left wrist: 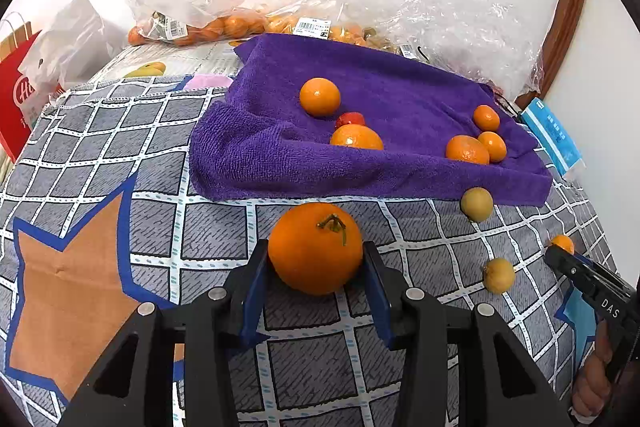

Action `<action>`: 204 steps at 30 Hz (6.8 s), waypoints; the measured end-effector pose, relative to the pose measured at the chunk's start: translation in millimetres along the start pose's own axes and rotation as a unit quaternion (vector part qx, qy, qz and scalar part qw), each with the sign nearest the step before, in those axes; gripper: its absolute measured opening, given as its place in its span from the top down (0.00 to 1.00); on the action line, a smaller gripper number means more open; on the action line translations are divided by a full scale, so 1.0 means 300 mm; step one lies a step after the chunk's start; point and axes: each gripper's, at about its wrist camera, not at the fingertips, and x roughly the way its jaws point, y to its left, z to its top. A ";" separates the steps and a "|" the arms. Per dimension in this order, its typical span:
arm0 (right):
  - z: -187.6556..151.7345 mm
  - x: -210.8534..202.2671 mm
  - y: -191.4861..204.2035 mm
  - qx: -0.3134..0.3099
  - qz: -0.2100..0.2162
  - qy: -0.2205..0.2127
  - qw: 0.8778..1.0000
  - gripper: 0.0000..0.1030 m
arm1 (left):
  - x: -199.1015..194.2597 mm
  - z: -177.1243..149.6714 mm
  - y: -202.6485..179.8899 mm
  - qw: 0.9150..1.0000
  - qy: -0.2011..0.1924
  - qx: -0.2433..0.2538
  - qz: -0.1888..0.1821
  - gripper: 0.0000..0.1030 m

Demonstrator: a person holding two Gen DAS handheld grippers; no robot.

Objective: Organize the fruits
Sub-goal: 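Lift the mandarin with the left tool while the right tool lifts the small orange, then carry the mandarin with the left tool while the right tool carries the orange down onto the towel, then open the left tool releasing the mandarin while the right tool releases the orange onto the towel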

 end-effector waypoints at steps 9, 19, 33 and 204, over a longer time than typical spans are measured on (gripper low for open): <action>-0.001 0.001 0.004 -0.004 -0.005 -0.001 1.000 0.66 | 0.000 0.000 0.012 1.000 -0.001 -0.011 -0.011 0.59; -0.001 -0.008 -0.001 0.000 -0.004 -0.008 1.000 0.66 | -0.019 -0.007 0.052 0.998 -0.008 -0.039 -0.053 0.60; -0.002 -0.010 -0.005 0.004 -0.003 -0.010 1.000 0.66 | -0.105 -0.018 0.039 0.995 -0.080 -0.035 -0.055 0.61; 0.314 0.195 0.221 -0.034 0.002 -0.095 0.995 0.48 | 0.043 0.306 0.043 0.991 -0.103 -0.052 -0.074 0.55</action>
